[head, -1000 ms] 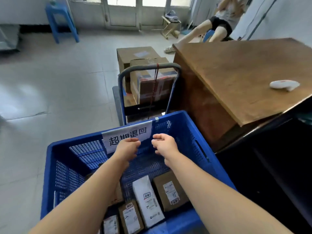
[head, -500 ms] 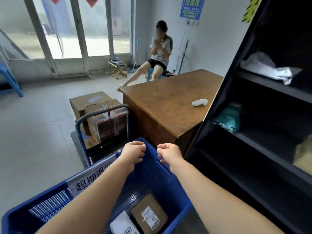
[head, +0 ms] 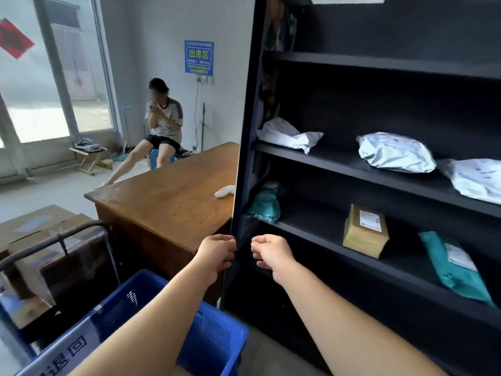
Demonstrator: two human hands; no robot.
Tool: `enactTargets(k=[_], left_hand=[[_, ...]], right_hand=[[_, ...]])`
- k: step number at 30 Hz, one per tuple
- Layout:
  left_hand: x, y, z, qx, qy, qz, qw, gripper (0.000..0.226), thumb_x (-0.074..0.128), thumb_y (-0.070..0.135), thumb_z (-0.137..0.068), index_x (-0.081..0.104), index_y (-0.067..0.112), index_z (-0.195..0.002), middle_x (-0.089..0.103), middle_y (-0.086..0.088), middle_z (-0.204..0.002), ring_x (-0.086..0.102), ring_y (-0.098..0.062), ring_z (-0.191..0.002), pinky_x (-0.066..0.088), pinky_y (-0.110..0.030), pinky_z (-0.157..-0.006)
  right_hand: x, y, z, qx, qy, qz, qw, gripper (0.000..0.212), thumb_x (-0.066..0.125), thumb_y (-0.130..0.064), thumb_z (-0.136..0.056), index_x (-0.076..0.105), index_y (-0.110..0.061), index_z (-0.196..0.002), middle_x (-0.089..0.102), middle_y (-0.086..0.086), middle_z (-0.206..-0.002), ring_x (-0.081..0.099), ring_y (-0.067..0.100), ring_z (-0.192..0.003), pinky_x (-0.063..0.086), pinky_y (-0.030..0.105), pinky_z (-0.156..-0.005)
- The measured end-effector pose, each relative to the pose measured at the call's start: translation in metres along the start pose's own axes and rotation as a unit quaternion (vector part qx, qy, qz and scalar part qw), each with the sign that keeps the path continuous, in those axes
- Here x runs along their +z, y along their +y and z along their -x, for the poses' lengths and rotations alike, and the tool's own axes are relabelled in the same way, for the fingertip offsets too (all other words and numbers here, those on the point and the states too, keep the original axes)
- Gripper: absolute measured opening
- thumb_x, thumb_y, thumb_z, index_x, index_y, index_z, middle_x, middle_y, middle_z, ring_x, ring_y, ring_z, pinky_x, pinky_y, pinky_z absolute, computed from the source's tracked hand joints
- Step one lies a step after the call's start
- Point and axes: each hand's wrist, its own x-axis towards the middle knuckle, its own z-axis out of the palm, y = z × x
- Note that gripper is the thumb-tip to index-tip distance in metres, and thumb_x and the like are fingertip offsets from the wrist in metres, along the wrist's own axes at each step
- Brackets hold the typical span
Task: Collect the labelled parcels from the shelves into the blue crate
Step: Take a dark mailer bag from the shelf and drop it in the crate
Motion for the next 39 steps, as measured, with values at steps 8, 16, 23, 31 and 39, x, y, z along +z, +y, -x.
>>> enactTargets(k=[8,16,23,31,39], left_hand=[[0.134,0.014,0.007,0.013,-0.069,-0.028,0.997,0.018,0.057,0.013,-0.091,0.060,0.016,-0.108,0.064,-0.003,-0.094,0.059,-0.019,-0.087,0.049,-0.033,-0.084],[0.265,0.014,0.022,0.019,-0.138,-0.035,0.990,0.019,0.055,0.012,-0.092,0.060,0.015,-0.110,0.063,-0.005,-0.095,0.057,-0.016,-0.082,0.047,-0.032,-0.078],[0.375,0.001,0.044,0.003,-0.195,-0.048,0.980,0.021,0.057,0.004,-0.088,0.062,0.013,-0.106,0.064,-0.011,-0.108,0.059,-0.023,-0.094,0.051,-0.035,-0.081],[0.484,-0.019,0.076,0.010,-0.270,-0.074,0.960,0.016,0.052,0.007,-0.093,0.061,0.015,-0.104,0.064,-0.006,-0.090,0.056,-0.019,-0.079,0.046,-0.031,-0.071],[0.578,-0.040,0.090,0.000,-0.341,-0.095,0.935,0.024,0.055,0.003,-0.088,0.063,0.011,-0.109,0.064,-0.006,-0.090,0.056,-0.020,-0.079,0.047,-0.030,-0.067]], right_hand=[[-0.132,0.002,-0.004,-0.006,0.072,-0.016,0.997,0.012,0.056,-0.012,-0.089,0.066,-0.018,-0.093,0.064,0.003,-0.087,0.058,0.015,-0.079,0.049,0.026,-0.067],[-0.261,0.020,0.000,-0.007,0.144,-0.032,0.989,0.022,0.052,-0.009,-0.090,0.064,-0.024,-0.080,0.066,0.004,-0.092,0.059,0.016,-0.081,0.050,0.027,-0.068],[-0.369,0.048,0.012,-0.006,0.217,-0.032,0.976,0.021,0.053,-0.010,-0.089,0.066,-0.025,-0.081,0.068,0.002,-0.094,0.061,0.017,-0.083,0.055,0.033,-0.075],[-0.472,0.082,0.033,0.014,0.285,-0.080,0.955,0.019,0.059,-0.007,-0.086,0.067,-0.023,-0.079,0.066,0.004,-0.088,0.061,0.018,-0.080,0.049,0.028,-0.066],[-0.557,0.110,0.050,0.033,0.344,-0.101,0.933,0.015,0.061,-0.014,-0.088,0.064,-0.024,-0.077,0.065,0.003,-0.084,0.060,0.017,-0.078,0.052,0.028,-0.067]])
